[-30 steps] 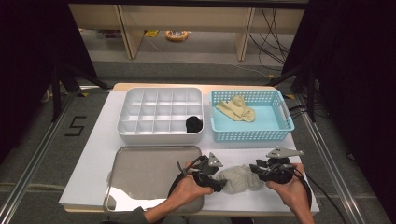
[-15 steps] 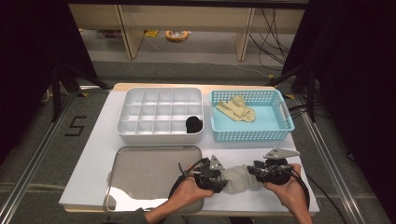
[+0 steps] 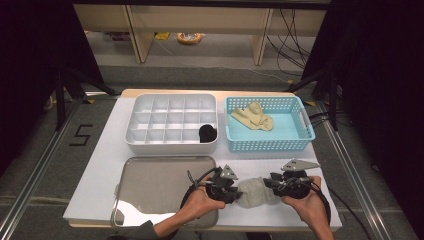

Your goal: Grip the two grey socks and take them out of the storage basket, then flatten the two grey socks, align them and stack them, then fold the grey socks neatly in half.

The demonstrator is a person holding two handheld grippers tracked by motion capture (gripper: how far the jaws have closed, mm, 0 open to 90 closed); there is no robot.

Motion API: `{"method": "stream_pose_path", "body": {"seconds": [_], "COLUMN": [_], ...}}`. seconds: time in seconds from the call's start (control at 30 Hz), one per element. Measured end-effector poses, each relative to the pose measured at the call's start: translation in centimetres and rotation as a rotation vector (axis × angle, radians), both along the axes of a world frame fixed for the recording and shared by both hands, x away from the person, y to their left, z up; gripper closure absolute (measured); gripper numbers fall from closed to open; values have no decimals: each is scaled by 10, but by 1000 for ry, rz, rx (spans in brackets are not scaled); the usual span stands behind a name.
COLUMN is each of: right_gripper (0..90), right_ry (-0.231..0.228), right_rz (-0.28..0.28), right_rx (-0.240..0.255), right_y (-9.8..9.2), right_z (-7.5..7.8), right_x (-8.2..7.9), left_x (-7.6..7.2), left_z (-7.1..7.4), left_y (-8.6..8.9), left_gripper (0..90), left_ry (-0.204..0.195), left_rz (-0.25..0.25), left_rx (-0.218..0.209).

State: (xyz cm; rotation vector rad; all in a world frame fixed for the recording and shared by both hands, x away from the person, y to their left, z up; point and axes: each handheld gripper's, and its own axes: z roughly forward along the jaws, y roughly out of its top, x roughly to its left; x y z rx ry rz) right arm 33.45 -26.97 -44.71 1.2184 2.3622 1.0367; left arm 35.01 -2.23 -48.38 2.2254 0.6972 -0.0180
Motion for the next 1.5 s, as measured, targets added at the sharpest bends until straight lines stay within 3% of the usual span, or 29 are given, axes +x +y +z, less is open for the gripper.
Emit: {"method": "stream_pose_path", "body": {"seconds": [0.1, 0.13, 0.33, 0.37, 0.43, 0.5, 0.7, 0.9, 0.93, 1.07, 1.27, 1.3, 1.47, 1.5], "right_gripper": [619, 618, 620, 619, 619, 618, 617, 618, 619, 626, 731, 774, 813, 821], "right_ry": [-1, 21, 15, -8, 14, -2, 16, -1, 17, -1, 8, 27, 49, 36], "right_rz": [-10, -16, 5, 16, 4, 15, 14, 44, 29, 58, 74, 97, 121, 123], "right_rx": [13, 16, 13, -1, 7, 9, 11, 15, 26, 15, 50, 51, 19, 20], "right_y": [2, 3, 3, 3, 5, 5, 7, 12, 15, 17, 24, 28, 41, 43], "right_z": [1, 2, 2, 1, 2, 1, 2, 3, 3, 3, 4, 3, -6, -9], "right_x": [-2, -3, -2, -1, -2, -2, -3, -5, -7, -7, -11, -11, -10, -10], "left_x": [1, 2, 5, 6, 8, 9, 10, 11, 11, 11, 12, 12, 12, 12], "left_z": [2, 3, 8, 8, 8, 8, 9, 11, 11, 15, 17, 18, 20, 20], "left_y": [3, 4, 8, 9, 10, 10, 13, 17, 17, 18, 20, 22, 23, 23], "left_gripper": [793, 795, 800, 800, 800, 800, 800, 802, 802, 803, 804, 804, 805, 805], "left_ry": [17, -7, -3, 7, 11, 13, 25, 20, 20, 20, 22, 29, 27, 26], "left_rz": [-15, -12, -30, -26, -43, -50, -47, -44, -44, -44, -39, -38, -34, -35], "left_rx": [-1, 14, 22, 19, 16, 17, 15, 33, 33, 32, 34, 41, 43, 44]}}
